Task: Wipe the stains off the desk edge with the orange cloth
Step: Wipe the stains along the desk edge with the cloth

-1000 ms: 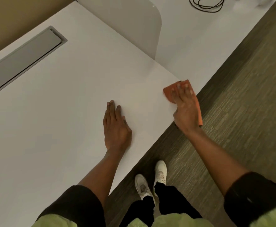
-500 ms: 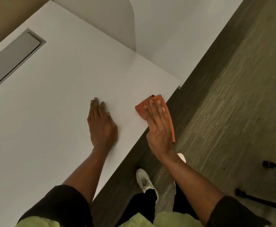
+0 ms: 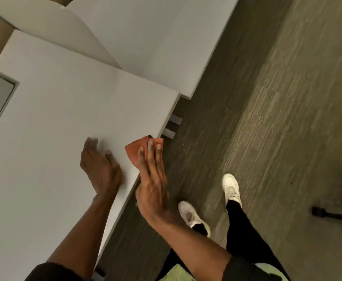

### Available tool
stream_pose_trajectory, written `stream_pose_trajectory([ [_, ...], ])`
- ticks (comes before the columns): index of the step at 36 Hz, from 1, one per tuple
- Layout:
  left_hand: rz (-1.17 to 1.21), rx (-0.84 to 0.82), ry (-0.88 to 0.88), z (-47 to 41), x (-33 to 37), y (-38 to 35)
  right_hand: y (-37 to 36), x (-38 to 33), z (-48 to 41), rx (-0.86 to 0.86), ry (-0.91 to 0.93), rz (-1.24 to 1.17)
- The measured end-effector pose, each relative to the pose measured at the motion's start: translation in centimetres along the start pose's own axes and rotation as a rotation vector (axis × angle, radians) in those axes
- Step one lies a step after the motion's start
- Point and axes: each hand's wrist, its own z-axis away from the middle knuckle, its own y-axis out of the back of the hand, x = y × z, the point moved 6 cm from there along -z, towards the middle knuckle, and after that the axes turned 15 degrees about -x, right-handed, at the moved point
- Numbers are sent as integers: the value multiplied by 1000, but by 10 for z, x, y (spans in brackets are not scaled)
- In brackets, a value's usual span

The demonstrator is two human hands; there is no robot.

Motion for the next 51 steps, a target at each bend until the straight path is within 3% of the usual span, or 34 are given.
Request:
stream_pose_trajectory([
  [7,-130,-42,-70,-26,27,8,47,30,-74,224,-181,-212],
  [11,-167,-42,-134,-43,50,3,39,25,-62,316,-218,-447],
  [18,-111,-109,-196,-62,73,-26,6,15,-9,194,-213,-684],
  [22,-52,-54,-136,-57,65,-36,28,25,-40,272,-306,-825],
  [28,-56,-6,-131,-60,58,-38,60,44,-79,339,-320,-791],
  [37,-72,1,-147,-60,59,-37,31,28,-34,137,-276,-835],
  [45,-77,7,-130,-61,59,-37,101,66,-120,269,-293,-824],
  [51,-77,-25,-96,-59,58,-38,72,42,-74,118,-318,-788],
])
